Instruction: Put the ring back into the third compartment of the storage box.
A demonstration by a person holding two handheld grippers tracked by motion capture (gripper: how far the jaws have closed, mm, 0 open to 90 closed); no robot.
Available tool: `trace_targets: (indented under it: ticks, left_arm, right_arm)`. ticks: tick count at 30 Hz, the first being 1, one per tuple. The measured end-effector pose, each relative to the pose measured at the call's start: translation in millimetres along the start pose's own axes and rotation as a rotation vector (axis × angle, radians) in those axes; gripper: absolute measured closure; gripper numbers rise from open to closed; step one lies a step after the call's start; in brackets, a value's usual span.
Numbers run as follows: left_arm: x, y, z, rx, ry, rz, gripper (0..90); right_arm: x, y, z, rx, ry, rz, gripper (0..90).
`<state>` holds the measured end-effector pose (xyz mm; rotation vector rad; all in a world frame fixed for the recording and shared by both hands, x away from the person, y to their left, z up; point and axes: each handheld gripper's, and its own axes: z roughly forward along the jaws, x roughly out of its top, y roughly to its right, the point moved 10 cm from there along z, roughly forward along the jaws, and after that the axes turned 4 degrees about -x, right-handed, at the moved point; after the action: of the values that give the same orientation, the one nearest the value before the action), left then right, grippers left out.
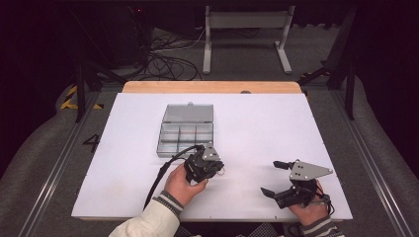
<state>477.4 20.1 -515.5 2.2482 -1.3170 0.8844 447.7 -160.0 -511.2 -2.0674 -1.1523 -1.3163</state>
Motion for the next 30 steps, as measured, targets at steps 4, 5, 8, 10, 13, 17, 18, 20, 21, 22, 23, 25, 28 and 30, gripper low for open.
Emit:
trace_targets:
  ticks: [4, 5, 8, 10, 13, 17, 18, 20, 21, 22, 23, 25, 28, 30]
  left_arm:
    - [4.8, 0.6, -6.7, 0.002, 0.021, 0.0, 86.6]
    - [5.4, 0.7, -8.3, 0.002, 0.022, 0.0, 86.6]
    - [7.1, 0.7, -11.2, 0.002, 0.031, -0.002, 86.6]
    - [8.0, 0.4, -12.8, 0.004, 0.036, -0.002, 86.6]
    - [9.7, -0.1, -15.4, 0.007, 0.045, -0.004, 86.6]
    - [11.5, -1.0, -18.9, 0.01, 0.047, -0.001, 86.6]
    - [12.0, -1.6, -19.7, 0.012, 0.048, 0.002, 86.6]
    - [12.8, -2.2, -21.1, 0.016, 0.051, 0.005, 86.6]
    - [13.1, -2.4, -21.8, 0.017, 0.051, 0.005, 86.6]
    - [13.7, -2.7, -22.2, 0.018, 0.055, 0.005, 86.6]
    - [13.8, -3.0, -22.9, 0.019, 0.054, 0.003, 86.5]
    - [14.6, -4.1, -23.9, 0.022, 0.054, 0.002, 86.6]
    - [15.9, -5.8, -25.9, 0.029, 0.051, 0.004, 86.6]
    - [17.6, -7.3, -27.5, 0.04, 0.049, 0.01, 86.5]
  right_arm:
    - [0.0, -0.1, 0.0, 0.0, 0.0, -0.001, 4.4]
    - [0.0, -0.1, 0.0, 0.0, 0.0, -0.001, 4.4]
    - [0.0, -0.1, -0.1, 0.0, 0.0, 0.0, 4.4]
    - [-0.1, -0.1, 0.0, 0.0, -0.001, 0.0, 4.4]
    - [-0.1, -0.2, 0.1, 0.001, -0.001, -0.001, 4.4]
    - [-0.1, -0.3, 0.3, 0.001, -0.002, -0.001, 4.4]
    - [-0.1, -0.3, 0.3, 0.001, -0.002, -0.001, 4.4]
    - [-0.1, -0.3, 0.4, 0.0, -0.001, -0.001, 4.4]
    - [-0.1, -0.3, 0.4, 0.0, -0.001, -0.001, 4.4]
    - [-0.2, -0.3, 0.4, 0.0, -0.001, -0.001, 4.4]
    - [-0.2, -0.3, 0.3, 0.001, -0.002, -0.001, 4.4]
    - [-0.2, -0.4, 0.6, 0.0, -0.002, 0.0, 4.4]
    - [-0.3, -0.5, 0.6, 0.0, -0.003, -0.001, 4.4]
    - [-0.2, -0.4, 0.6, 0.0, -0.002, 0.0, 4.4]
